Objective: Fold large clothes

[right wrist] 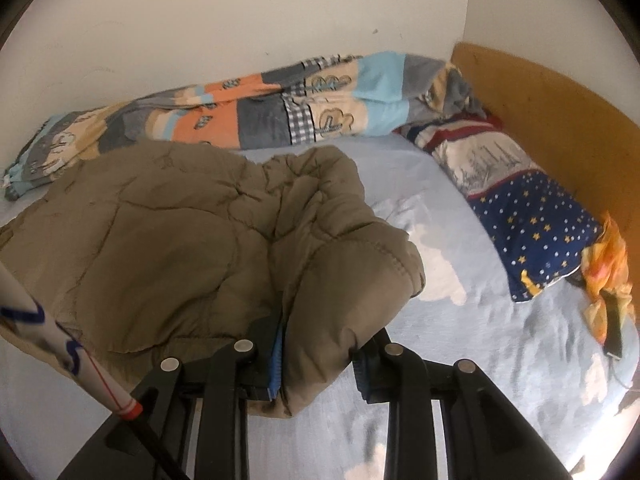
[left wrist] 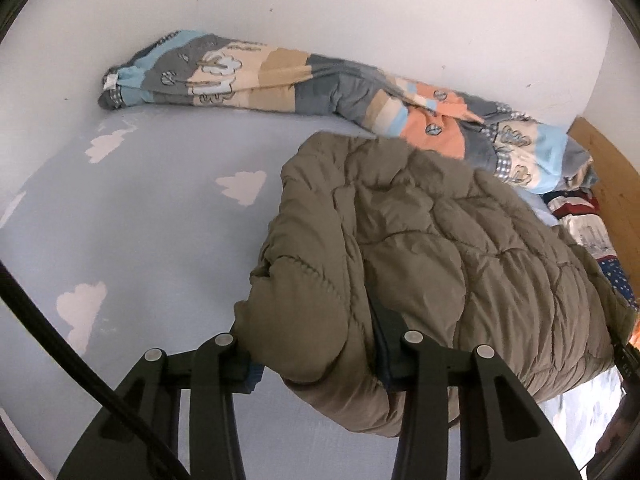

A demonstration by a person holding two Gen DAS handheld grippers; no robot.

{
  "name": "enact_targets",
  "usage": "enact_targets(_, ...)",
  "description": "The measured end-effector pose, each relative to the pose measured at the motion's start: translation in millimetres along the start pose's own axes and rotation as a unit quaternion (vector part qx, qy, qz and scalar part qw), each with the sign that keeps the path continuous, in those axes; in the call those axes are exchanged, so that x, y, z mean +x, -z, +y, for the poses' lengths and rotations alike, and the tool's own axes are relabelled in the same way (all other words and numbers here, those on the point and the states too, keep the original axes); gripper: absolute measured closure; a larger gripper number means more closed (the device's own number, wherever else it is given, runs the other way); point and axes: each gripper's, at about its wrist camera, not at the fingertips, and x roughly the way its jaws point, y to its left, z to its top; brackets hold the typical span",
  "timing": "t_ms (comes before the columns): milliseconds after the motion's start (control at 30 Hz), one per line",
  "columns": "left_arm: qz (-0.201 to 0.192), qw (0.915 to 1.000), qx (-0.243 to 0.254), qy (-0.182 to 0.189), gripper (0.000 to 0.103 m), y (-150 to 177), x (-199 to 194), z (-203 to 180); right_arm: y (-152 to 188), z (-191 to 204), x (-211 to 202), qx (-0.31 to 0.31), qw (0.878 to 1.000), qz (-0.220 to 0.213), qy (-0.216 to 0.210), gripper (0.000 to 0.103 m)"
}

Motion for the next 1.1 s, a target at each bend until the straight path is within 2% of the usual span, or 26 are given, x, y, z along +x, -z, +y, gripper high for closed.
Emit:
enact_targets(200, -0.026, 0.9996, -0.003, 0.007, 0.061, 26, -56, 9, 15, -8, -65, 0.0, 0.999, -0.034, -0.02, 0.074)
enact_targets(333, -0.004, 0.9999, -0.008, 0.007, 0.061, 64, -70, 19, 40, -13, -94, 0.006, 0.999, -0.039, -0.03, 0.074)
enact_targets(467, 0.039, 0.9991, -0.017, 0.002, 0.06, 106, -65, 31, 75, -23, -95, 0.031, 0.998, 0.0, -0.045, 0.074)
enact_targets(533, 0.069, 0.9968, -0.041, 0.008, 0.055, 122, -57, 40, 89, -32, -86, 0.059, 0.996, 0.029, -0.057, 0.074)
enact_targets(600, 0.103, 0.9918, -0.075, 0.012, 0.049, 133, -48, 54, 103, -47, -68, 0.11, 0.988, 0.074, -0.077, 0.071)
enact_targets(667, 0.109, 0.9874, -0.114, 0.014, 0.037, 135, -52, 70, 115, -65, -50, 0.169, 0.972, 0.124, -0.107, 0.065)
enact_targets(700, 0.101, 0.985, -0.138, 0.024, 0.036, 134, -59, 81, 121, -77, -45, 0.21, 0.959, 0.142, -0.125, 0.06)
enact_targets(767, 0.082, 0.9813, -0.172, 0.027, 0.034, 132, -72, 99, 137, -107, -41, 0.317, 0.919, 0.162, -0.17, 0.05)
enact_targets(800, 0.062, 0.9811, -0.183, 0.005, 0.034, 130, -81, 108, 148, -125, -40, 0.375, 0.892, 0.169, -0.19, 0.045)
enact_targets(867, 0.026, 0.9804, -0.194, -0.023, 0.034, 126, -94, 119, 160, -144, -44, 0.422, 0.869, 0.168, -0.196, 0.045)
enact_targets(900, 0.013, 0.9799, -0.197, -0.028, 0.034, 123, -100, 120, 161, -150, -50, 0.427, 0.872, 0.155, -0.18, 0.046)
enact_targets(967, -0.007, 0.9818, -0.189, -0.017, 0.034, 119, -105, 117, 154, -159, -69, 0.412, 0.894, 0.114, -0.132, 0.055)
enact_targets(1000, -0.019, 0.9849, -0.171, -0.017, 0.034, 117, -107, 108, 150, -165, -83, 0.414, 0.899, 0.083, -0.114, 0.055)
enact_targets(1100, -0.02, 0.9945, -0.103, -0.003, 0.034, 116, -98, 79, 131, -169, -108, 0.387, 0.914, 0.01, -0.12, 0.064)
